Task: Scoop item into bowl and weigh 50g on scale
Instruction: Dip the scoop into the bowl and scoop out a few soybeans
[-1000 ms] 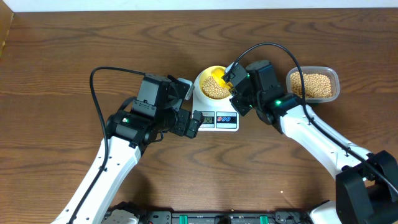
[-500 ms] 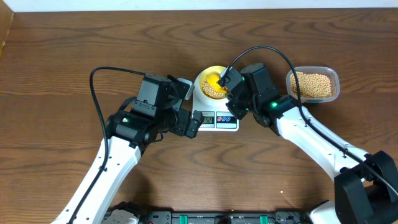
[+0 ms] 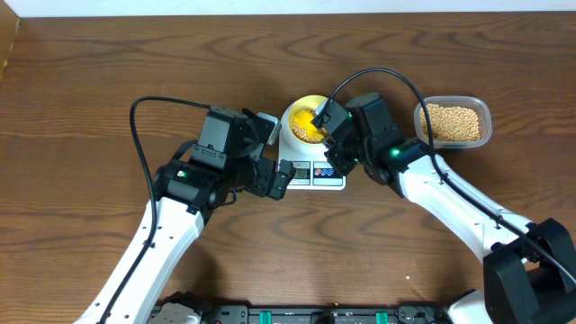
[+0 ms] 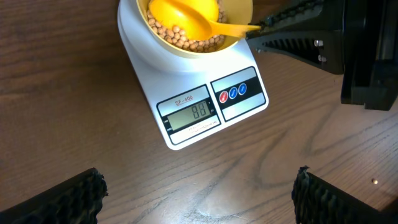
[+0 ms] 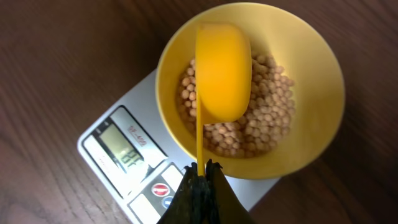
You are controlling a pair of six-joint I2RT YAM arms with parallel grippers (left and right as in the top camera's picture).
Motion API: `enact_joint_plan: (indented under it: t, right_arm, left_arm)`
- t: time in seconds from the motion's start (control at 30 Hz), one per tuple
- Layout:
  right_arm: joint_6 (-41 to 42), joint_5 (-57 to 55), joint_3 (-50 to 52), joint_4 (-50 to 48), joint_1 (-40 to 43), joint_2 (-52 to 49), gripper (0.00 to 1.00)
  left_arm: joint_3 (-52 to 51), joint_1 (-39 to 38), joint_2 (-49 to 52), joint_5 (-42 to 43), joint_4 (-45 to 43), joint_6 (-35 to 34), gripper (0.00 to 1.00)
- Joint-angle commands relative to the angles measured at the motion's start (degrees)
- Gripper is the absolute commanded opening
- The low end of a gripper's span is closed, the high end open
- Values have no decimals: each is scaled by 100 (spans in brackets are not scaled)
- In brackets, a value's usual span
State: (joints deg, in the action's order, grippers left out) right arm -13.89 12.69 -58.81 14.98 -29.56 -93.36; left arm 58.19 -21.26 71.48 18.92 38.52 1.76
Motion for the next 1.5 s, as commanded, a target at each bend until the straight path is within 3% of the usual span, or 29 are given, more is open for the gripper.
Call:
enact_joint_plan:
  t: [0.0,0.3,0.5,0.63,0.83,1.47]
  right_arm:
    - [59,186,-37,-61,-52,-52,1]
    - [820,184,-37,-345,37,-52,1]
    - [844,-118,-39,-680,66,-52,1]
    - [234,-723,-39,-651,66,-52,1]
    - [-142,-723,-37,-483,66,-52,1]
    - [-199,-527,-37,-212,57,-374,1]
  left_arm:
    - [4,20,0,-44,-4,81,98]
    - [4,20,0,-44,-4,81,98]
    - [4,20,0,-44,-4,81,98]
    - [4,20,0,-44,-4,81,98]
    - [4,20,0,-44,-4,81,98]
    - [4,20,0,-44,-4,81,98]
